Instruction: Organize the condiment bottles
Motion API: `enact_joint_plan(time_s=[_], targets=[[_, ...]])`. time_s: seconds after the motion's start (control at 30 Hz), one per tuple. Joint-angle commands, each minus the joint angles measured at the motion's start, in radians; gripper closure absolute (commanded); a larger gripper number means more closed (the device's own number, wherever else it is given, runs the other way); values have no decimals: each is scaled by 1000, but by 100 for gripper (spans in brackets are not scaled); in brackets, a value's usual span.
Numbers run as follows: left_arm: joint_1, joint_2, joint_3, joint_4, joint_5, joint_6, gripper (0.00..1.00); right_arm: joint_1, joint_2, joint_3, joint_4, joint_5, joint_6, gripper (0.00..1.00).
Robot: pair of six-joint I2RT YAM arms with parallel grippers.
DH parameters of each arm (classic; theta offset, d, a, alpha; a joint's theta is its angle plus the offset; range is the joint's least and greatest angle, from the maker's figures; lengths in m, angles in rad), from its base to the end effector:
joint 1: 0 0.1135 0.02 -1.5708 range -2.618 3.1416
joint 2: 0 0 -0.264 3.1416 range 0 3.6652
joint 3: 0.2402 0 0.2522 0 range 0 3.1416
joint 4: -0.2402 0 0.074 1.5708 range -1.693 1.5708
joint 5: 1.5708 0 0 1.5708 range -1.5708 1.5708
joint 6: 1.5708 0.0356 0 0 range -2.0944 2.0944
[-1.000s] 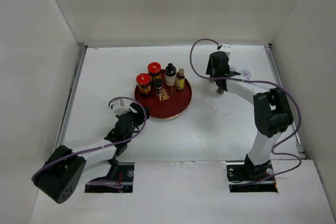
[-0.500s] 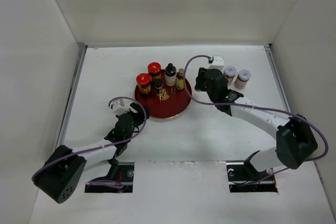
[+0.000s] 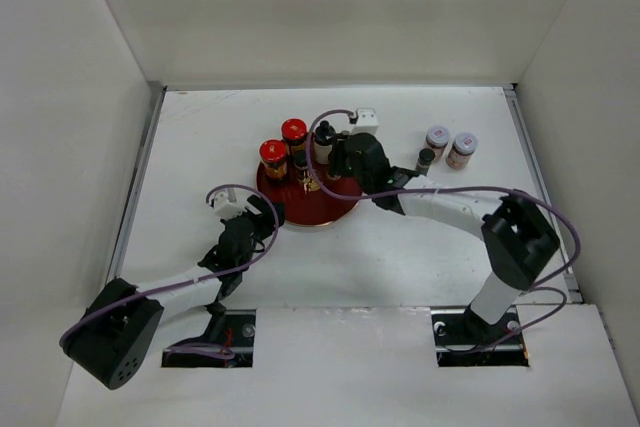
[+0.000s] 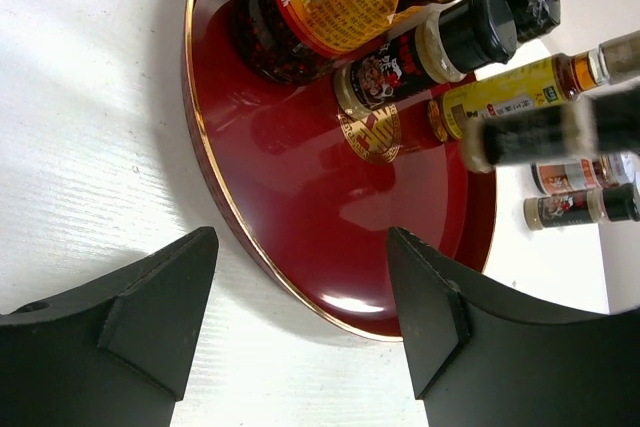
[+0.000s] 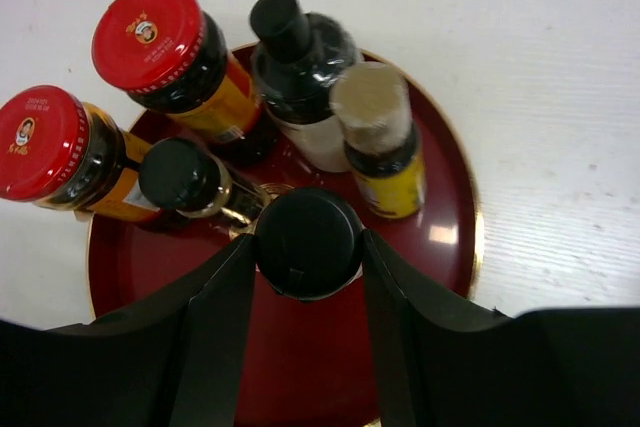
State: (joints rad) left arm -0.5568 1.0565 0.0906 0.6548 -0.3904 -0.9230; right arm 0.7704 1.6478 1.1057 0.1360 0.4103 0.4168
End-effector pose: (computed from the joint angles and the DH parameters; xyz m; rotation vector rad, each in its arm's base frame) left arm 0.1605 -0.0839 0.1432 -0.6121 1.8094 -0.6530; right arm 0.2819 0.2538 0.2596 -0.0796 1.9589 0.3804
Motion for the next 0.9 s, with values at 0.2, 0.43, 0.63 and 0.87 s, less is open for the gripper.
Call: enact_joint_plan(time_s=[0.2,0.43,0.63,0.87], targets=[[-5,-12,12,48,-5,13,33,22,176,169,70,12,7,58],[-5,-3,15,48,-5,13,33,30,234,181,68,10,17,48],[-5,-9,15,48,-5,13,33,59,167,154,45,31,22,30],[-5,-7,17,48,-5,15,33,76,-58,-2,39,53,19,22]])
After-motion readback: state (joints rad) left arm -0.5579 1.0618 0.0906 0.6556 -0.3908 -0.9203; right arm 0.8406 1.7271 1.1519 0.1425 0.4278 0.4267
